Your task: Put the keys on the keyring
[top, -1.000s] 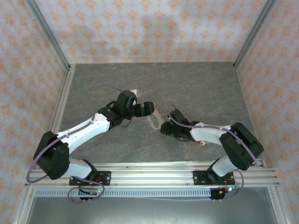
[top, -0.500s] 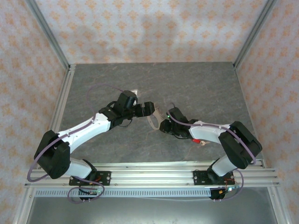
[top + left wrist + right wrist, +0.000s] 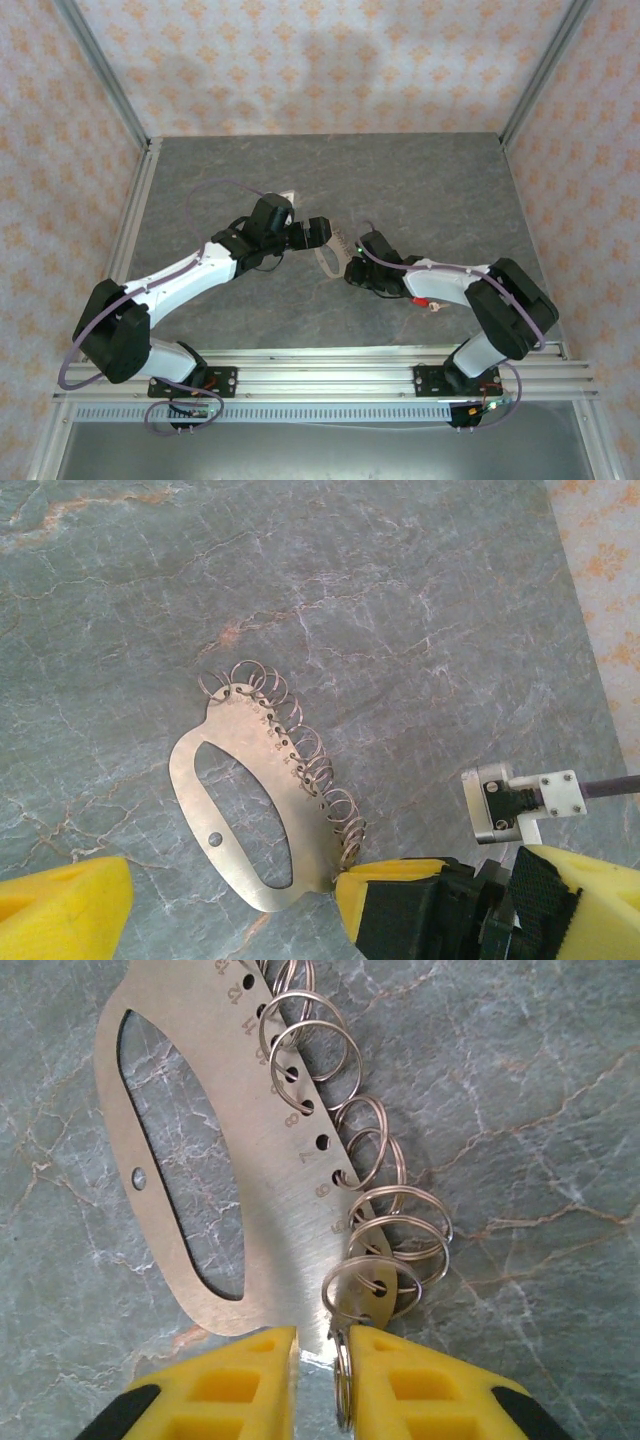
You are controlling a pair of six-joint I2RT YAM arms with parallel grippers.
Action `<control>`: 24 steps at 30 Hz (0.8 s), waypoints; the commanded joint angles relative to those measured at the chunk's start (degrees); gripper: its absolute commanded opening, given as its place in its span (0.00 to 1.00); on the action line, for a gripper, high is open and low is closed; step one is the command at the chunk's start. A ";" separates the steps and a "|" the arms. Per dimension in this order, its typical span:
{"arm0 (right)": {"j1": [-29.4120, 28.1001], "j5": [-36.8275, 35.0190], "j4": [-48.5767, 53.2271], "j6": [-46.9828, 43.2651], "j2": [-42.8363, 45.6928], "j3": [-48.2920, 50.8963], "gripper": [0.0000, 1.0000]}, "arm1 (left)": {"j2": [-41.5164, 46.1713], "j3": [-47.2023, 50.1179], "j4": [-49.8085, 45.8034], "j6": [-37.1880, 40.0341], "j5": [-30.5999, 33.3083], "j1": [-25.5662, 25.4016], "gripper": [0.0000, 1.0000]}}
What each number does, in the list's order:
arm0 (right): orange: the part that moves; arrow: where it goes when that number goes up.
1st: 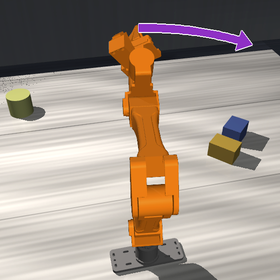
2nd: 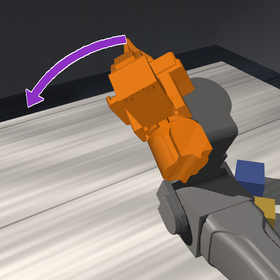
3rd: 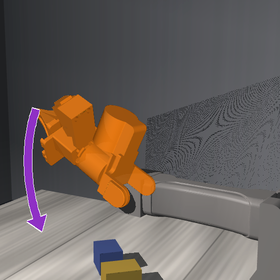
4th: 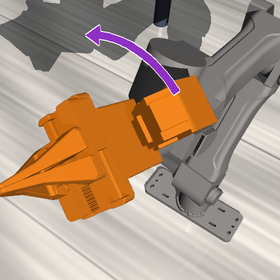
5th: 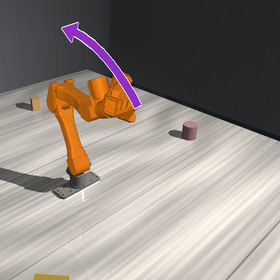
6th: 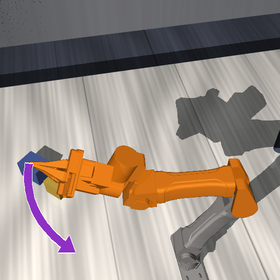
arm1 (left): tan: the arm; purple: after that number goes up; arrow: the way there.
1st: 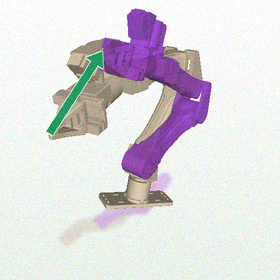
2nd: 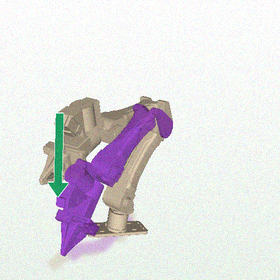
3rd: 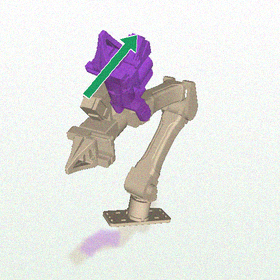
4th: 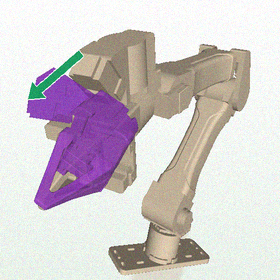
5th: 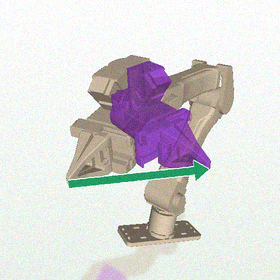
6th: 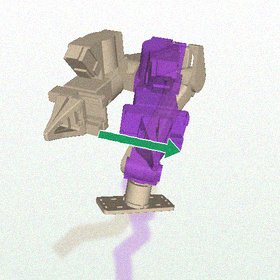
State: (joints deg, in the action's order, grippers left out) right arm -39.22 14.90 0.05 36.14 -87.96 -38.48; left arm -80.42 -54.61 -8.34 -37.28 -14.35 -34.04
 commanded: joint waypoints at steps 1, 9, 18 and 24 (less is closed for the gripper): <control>-0.24 -2.57 1.20 -0.63 -0.41 -0.57 0.18 | -0.70 -1.07 0.98 0.10 0.74 -0.24 0.98; -0.24 -3.47 1.18 -0.72 -0.61 -0.36 0.13 | -0.80 -1.10 1.02 0.00 0.64 -0.24 0.98; -0.25 -2.79 0.89 -0.81 -1.16 -0.37 0.11 | -0.88 -1.20 1.10 0.01 0.64 -0.24 0.98; -0.24 -2.67 0.86 -0.95 -1.35 -0.37 0.00 | -0.84 -1.23 1.08 -0.08 0.55 -0.24 0.99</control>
State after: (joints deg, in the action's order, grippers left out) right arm -39.22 13.30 -0.10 35.79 -88.44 -38.48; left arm -80.86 -54.61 -8.32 -37.30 -14.37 -34.04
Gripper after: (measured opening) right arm 0.045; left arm 0.985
